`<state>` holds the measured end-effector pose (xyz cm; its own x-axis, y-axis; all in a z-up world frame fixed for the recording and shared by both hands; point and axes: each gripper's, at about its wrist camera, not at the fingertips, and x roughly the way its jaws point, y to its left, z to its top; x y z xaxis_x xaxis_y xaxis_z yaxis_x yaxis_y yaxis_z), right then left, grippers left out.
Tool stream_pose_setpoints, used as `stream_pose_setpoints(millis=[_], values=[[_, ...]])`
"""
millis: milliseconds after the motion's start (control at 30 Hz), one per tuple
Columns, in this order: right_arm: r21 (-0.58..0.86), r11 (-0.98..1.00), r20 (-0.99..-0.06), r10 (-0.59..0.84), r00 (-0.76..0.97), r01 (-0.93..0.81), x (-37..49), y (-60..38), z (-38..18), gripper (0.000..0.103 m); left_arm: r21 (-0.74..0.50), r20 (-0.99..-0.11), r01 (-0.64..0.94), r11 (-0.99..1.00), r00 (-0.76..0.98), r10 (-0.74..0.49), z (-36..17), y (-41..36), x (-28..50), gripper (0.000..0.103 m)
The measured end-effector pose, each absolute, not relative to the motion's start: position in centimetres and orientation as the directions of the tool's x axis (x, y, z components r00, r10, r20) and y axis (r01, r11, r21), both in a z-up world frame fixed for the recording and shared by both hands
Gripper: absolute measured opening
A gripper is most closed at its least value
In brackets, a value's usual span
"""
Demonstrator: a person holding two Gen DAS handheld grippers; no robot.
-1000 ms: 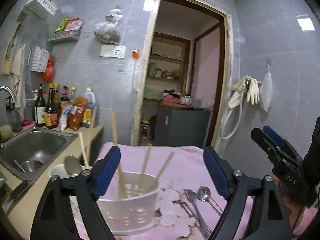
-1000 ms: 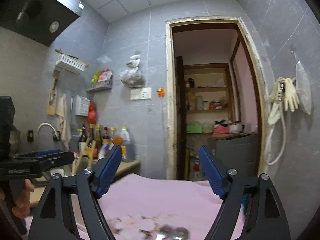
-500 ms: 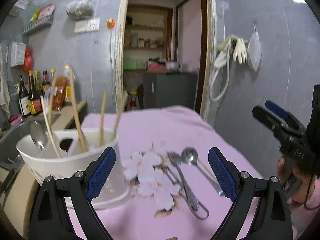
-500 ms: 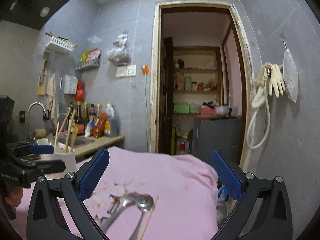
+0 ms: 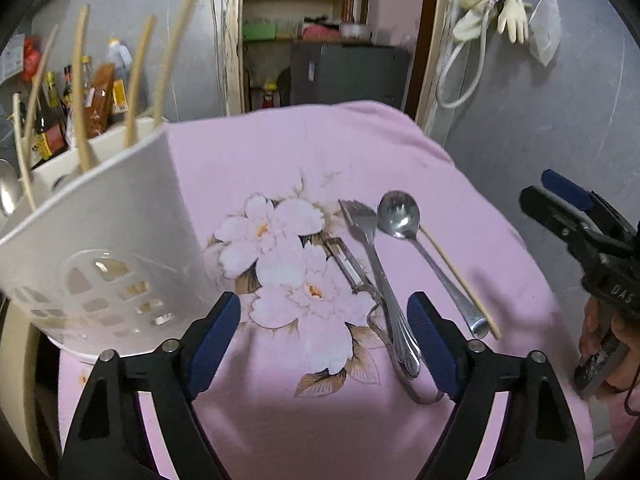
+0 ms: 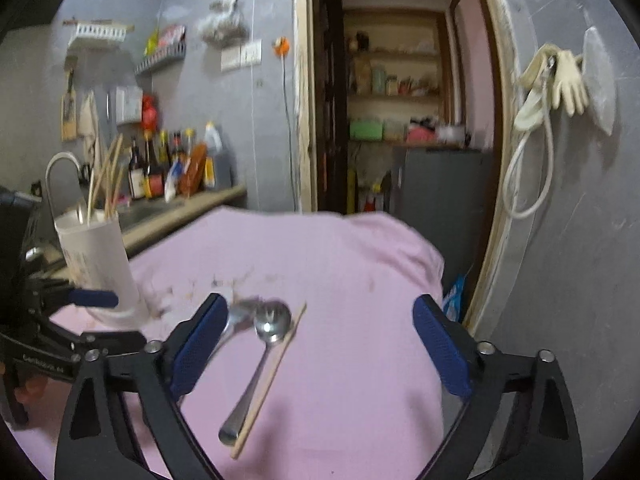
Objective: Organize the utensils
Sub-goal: 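Move both grippers back over the fork, spoon and steel tool, then grasp the steel tool with the left gripper while the right gripper grasps the last chopstick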
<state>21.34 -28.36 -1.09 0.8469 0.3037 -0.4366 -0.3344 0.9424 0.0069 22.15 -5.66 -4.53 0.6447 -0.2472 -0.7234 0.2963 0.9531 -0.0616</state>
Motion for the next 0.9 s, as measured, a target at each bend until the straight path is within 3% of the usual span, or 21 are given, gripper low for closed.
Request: stream_pose_setpoints(millis=[133, 367, 733, 900], values=[[0.008, 0.933, -0.533, 0.309, 0.788, -0.36, 22.8, -27.8, -2.6, 0.066, -0.066, -0.76, 0.307, 0.95, 0.601, -0.247, -5.2, -6.2, 23.5, 0.063], [0.054, 0.915, -0.662, 0.332, 0.672, -0.399, 25.0, -27.2, -4.5, 0.032, -0.078, -0.81, 0.294, 0.953, 0.539, -0.232, -6.3, -7.3, 26.4, 0.051], [0.073, 0.891, -0.746, 0.347, 0.568, -0.448, 26.9, -25.7, -5.6, 0.026, -0.05, -0.84, 0.292, 0.955, 0.505, -0.198, -7.1, -8.8, 29.8, 0.035], [0.034, 0.891, -0.772, 0.311, 0.554, -0.453, 28.2, -24.7, -6.0, 0.026, -0.049, -0.843, 0.292, 0.955, 0.5, -0.196, -7.5, -8.9, 30.2, 0.033]])
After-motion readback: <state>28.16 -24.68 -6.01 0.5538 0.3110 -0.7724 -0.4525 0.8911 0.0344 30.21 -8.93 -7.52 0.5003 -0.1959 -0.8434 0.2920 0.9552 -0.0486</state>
